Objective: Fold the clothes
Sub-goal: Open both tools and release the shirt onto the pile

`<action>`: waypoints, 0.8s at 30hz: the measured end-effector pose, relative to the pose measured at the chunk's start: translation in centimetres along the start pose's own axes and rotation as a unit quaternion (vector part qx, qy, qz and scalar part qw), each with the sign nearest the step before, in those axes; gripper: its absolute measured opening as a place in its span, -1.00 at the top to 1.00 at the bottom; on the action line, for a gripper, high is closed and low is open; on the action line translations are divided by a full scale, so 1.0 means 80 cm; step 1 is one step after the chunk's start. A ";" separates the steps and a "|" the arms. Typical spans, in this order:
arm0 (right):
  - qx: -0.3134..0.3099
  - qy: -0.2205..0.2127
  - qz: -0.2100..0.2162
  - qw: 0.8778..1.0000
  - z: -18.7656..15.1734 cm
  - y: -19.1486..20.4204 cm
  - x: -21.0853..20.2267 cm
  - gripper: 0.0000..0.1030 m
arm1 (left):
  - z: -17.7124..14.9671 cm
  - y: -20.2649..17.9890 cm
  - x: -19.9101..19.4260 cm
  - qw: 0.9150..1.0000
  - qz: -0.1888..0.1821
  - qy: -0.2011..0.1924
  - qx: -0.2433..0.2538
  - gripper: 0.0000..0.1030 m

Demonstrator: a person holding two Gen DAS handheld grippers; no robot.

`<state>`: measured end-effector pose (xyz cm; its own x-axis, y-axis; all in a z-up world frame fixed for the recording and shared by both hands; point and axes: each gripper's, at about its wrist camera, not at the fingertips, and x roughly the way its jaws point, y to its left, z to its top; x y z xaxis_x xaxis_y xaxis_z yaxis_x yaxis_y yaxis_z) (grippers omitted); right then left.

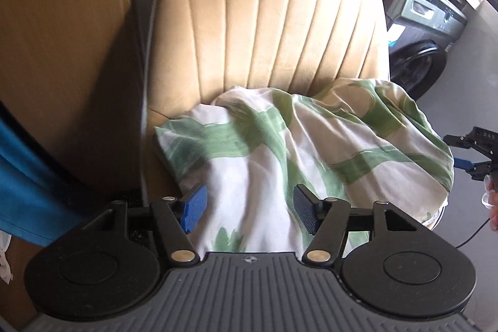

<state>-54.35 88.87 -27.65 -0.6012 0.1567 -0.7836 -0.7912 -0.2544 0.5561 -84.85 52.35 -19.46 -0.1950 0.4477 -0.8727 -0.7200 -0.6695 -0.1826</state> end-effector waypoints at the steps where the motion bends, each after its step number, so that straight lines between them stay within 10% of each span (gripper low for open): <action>1: 0.012 -0.003 0.006 1.000 -0.003 -0.003 0.000 -0.21 | -0.002 -0.006 0.010 1.000 0.000 0.006 0.004 -0.31; 6: 0.045 -0.024 0.023 0.998 -0.016 -0.007 -0.007 0.79 | -0.015 -0.022 0.047 0.999 0.007 0.039 0.026 -0.36; 17: 0.001 -0.100 -0.012 0.995 -0.050 0.014 -0.120 1.00 | -0.016 -0.025 0.069 0.996 0.005 0.066 0.052 -0.45; 24: 0.015 -0.057 -0.063 0.996 -0.066 -0.036 -0.094 0.92 | -0.016 -0.020 0.076 0.996 0.000 0.072 0.058 -0.45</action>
<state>-46.94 83.41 -24.84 -0.5045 0.2940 -0.8118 -0.8631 -0.1970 0.4650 -84.04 55.34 -25.03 -0.1042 0.3528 -0.9299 -0.7942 -0.5923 -0.1357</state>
